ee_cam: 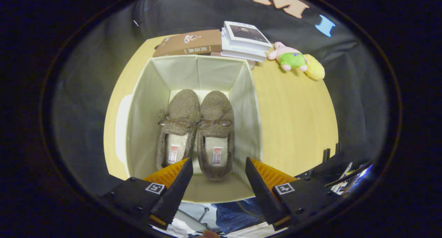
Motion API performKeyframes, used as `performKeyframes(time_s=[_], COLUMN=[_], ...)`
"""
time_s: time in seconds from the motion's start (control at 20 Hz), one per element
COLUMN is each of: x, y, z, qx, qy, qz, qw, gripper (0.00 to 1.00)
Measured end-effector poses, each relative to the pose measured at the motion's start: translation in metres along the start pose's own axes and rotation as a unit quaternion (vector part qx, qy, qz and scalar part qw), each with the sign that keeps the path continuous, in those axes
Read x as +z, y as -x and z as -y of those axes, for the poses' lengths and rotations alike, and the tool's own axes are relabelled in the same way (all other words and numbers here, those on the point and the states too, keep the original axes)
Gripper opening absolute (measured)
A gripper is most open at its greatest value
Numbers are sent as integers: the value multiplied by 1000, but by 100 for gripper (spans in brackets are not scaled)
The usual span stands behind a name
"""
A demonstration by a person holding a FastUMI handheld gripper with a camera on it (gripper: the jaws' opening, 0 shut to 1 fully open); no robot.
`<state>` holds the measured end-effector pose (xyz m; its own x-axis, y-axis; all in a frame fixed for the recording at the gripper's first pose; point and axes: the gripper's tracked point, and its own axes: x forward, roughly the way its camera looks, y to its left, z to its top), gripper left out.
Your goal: Open the storage box then place both shoes into the box .Put the left shoe in first, then the right shoe, with the right side of both shoes facing outward in a uniform manner.
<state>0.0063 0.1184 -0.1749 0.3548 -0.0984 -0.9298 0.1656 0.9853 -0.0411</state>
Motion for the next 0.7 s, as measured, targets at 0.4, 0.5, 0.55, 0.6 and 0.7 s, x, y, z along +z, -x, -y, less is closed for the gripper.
performKeyframes(time_s=[0.4, 0.5, 0.55, 0.6, 0.7], x=[30, 42, 49, 54, 64], y=[64, 79, 86, 93, 105], z=[99, 130, 147, 164, 193], qx=[-25, -24, -25, -25, -23], qy=[-32, -39, -43, -49, -62], qz=[148, 197, 221, 243, 284], qw=[988, 979, 974, 968, 957], gripper=[99, 99, 99, 99, 99])
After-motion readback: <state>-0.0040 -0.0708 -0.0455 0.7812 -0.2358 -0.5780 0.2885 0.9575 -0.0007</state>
